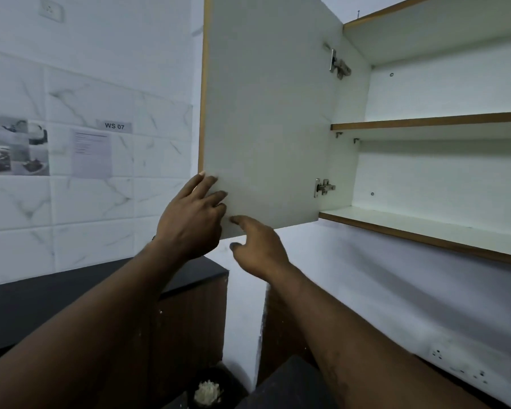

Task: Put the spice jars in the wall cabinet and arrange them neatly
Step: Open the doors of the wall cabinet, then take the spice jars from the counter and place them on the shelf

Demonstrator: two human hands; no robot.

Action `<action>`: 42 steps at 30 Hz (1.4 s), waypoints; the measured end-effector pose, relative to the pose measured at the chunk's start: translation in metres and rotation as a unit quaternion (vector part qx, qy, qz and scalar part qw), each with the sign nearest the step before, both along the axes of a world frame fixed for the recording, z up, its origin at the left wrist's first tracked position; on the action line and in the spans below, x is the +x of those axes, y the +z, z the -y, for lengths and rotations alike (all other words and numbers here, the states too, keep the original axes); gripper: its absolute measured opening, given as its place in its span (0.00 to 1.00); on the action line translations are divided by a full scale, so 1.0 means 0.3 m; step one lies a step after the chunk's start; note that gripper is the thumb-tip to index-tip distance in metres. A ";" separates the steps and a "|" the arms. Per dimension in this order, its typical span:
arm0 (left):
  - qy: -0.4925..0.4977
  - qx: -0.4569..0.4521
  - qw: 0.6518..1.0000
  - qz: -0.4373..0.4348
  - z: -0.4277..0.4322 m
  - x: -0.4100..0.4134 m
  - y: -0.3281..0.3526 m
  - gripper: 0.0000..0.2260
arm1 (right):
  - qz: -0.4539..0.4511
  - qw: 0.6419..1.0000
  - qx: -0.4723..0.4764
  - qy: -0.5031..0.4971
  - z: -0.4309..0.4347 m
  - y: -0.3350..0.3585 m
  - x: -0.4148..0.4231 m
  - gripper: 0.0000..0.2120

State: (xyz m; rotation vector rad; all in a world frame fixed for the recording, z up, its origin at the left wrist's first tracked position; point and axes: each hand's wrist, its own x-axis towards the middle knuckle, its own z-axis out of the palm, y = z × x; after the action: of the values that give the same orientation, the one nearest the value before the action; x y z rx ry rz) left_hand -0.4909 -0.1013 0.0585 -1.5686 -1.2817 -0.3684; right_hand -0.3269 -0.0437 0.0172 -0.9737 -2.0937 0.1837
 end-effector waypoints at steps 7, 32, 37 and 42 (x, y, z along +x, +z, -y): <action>0.072 -0.075 0.995 0.012 -0.033 -0.142 -0.074 0.29 | 0.076 0.996 0.039 -0.020 -0.021 -0.013 -0.143 0.35; -0.099 -0.156 0.963 0.199 -0.245 0.461 -0.209 0.05 | 0.197 0.951 -0.002 -0.238 -0.106 -0.130 0.474 0.34; -0.162 -0.229 0.937 0.208 -0.329 0.654 -0.297 0.13 | 0.196 0.917 -0.056 -0.344 -0.037 -0.173 0.821 0.34; -0.242 -0.300 0.902 0.194 -0.338 0.879 -0.384 0.20 | 0.176 0.882 -0.108 -0.424 0.097 -0.246 1.085 0.34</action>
State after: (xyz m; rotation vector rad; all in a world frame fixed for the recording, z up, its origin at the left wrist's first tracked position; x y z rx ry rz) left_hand -0.2271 0.0001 -0.0566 -2.4520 -1.3645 -0.6670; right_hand -0.0013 -0.0730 -0.0565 -2.0906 -1.7620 -0.2372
